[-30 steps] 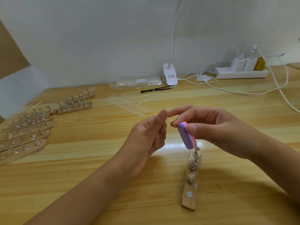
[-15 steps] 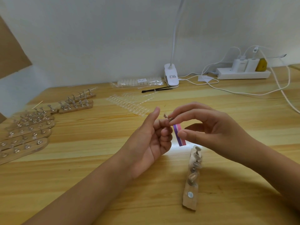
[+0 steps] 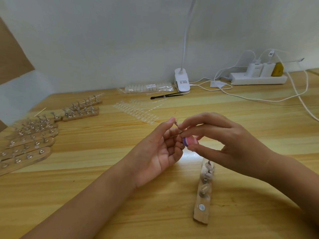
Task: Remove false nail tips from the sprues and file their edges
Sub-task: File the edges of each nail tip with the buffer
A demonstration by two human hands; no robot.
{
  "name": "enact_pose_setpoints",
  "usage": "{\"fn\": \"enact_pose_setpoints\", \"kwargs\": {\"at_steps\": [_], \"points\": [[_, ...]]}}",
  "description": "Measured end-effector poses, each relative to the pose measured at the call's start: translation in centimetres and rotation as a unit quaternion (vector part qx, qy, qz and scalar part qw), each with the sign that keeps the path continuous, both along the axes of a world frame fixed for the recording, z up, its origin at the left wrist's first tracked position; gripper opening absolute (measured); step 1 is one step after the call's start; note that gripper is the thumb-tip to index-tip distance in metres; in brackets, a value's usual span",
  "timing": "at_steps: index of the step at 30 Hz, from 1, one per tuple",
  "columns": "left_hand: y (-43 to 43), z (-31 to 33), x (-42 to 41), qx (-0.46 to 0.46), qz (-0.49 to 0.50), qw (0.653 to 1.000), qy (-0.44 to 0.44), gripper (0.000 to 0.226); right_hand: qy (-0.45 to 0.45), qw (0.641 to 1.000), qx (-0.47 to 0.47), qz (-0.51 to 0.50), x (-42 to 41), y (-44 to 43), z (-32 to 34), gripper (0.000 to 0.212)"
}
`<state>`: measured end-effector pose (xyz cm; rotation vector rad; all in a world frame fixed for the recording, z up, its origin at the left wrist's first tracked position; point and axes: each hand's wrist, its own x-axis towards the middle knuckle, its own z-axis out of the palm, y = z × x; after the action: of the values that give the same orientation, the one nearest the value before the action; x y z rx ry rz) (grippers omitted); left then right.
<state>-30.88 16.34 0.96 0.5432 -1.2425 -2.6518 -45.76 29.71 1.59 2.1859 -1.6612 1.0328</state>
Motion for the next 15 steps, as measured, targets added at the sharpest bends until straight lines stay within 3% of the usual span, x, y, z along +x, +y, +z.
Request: {"fn": "enact_pose_setpoints", "kwargs": {"at_steps": [10,15], "points": [[-0.09,0.28,0.22,-0.013,-0.012,1.000,-0.004,0.033,0.137,0.989,-0.023,-0.039,-0.29,0.43,0.41,0.025],[-0.06,0.38,-0.01,-0.010,0.009,1.000,0.002,0.032,0.121,0.992,-0.017,-0.039,-0.30,0.50,0.67,0.029]]}}
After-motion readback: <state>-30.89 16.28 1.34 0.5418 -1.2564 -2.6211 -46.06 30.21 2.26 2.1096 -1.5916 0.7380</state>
